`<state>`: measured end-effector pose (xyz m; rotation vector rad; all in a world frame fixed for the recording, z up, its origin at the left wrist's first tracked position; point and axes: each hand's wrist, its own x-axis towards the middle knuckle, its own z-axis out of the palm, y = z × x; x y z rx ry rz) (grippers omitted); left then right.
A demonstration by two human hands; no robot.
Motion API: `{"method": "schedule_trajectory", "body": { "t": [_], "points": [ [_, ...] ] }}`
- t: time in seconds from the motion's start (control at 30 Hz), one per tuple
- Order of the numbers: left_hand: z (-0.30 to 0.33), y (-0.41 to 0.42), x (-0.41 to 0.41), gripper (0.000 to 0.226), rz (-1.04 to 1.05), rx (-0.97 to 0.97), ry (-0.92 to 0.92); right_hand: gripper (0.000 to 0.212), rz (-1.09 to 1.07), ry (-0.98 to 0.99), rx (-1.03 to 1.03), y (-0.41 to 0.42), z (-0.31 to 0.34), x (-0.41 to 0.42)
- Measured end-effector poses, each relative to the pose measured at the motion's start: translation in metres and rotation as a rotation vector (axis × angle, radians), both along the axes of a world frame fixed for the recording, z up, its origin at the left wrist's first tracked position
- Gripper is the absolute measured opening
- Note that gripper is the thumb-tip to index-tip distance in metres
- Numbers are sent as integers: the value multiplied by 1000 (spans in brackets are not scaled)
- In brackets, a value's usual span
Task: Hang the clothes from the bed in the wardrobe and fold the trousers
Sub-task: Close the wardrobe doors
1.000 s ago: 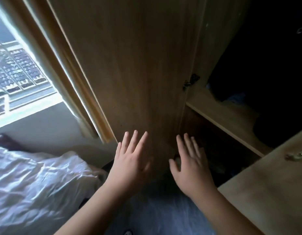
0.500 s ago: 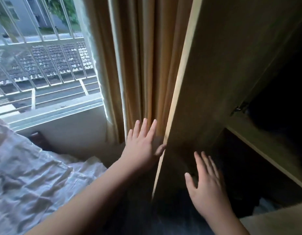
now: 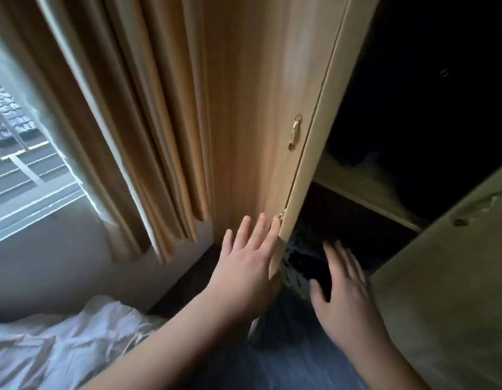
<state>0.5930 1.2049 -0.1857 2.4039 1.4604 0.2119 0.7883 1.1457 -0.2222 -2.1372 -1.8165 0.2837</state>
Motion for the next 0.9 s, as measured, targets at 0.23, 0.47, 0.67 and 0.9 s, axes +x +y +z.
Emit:
{"method": "schedule_trajectory", "body": {
  "t": [0.23,0.47,0.67,0.9],
  "points": [
    [-17,-19,114,88,-328,23,-115,75,-212,99,80,-39,10,63],
    [-23,18,217,83,-439,106,-30,76,-333,128,120,-63,10,146],
    [-33,37,291,82,-388,102,52,76,-329,107,93,-34,13,223],
    [-41,65,349,76,-327,87,95,75,-251,83,148,8,10,289]
  ]
}}
